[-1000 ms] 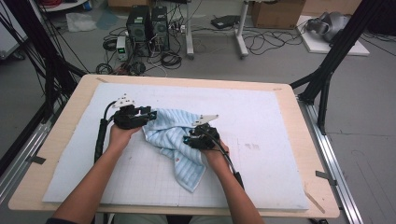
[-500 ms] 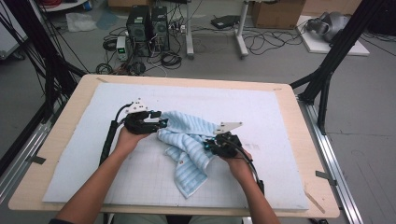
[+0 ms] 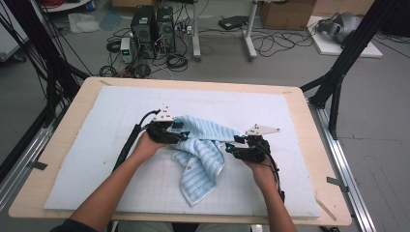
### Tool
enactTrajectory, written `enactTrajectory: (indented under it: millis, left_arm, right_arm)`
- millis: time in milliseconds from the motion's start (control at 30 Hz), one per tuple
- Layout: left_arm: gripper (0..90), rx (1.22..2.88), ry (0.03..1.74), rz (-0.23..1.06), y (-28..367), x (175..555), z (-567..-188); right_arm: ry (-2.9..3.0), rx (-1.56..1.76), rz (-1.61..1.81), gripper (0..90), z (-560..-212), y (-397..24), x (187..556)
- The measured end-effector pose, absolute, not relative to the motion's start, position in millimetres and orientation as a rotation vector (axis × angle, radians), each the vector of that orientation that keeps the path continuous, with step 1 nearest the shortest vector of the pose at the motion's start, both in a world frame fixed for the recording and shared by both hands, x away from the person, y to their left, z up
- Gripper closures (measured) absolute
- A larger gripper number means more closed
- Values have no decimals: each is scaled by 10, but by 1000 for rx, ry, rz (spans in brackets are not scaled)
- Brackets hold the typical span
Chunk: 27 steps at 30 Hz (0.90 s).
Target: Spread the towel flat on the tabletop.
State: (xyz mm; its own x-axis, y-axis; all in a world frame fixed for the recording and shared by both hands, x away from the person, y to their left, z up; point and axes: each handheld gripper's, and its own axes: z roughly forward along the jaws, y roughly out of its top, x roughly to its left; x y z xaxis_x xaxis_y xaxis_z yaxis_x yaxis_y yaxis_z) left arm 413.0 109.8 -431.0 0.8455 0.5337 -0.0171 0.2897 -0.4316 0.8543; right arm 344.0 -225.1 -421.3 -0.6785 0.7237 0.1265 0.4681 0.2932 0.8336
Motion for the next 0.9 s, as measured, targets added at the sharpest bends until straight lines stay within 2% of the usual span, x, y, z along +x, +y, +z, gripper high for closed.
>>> enactTrajectory:
  millis: [100, 200, 267, 400, 533, 767, 900]
  left_arm:
    - [508, 2141, 617, 307, 1014, 4190, -4415]
    - [700, 2142, 599, 309, 988, 4202, -4434]
    - [775, 2116, 604, 288, 1004, 4229, -4396]
    - [793, 2058, 585, 303, 1029, 4262, -4284]
    - [800, 1961, 641, 329, 1075, 4368, -4109]
    - [821, 1835, 935, 425, 1259, 4764, -3983]
    - [827, 1790, 1044, 460, 1366, 4896, -4015]
  right_arm:
    - [2292, 1087, 1333, 471, -4220, -2249, 3447]
    - [2290, 1091, 1336, 469, -4220, -2259, 3447]
    - [2289, 1090, 1343, 469, -4223, -2264, 3448]
    - [2297, 1091, 1344, 469, -4235, -2258, 3456]
    - [2306, 1085, 1348, 469, -4258, -2224, 3479]
    - [2314, 1083, 1349, 467, -4255, -2194, 3466]
    - [2317, 1082, 1353, 464, -4259, -2201, 3470]
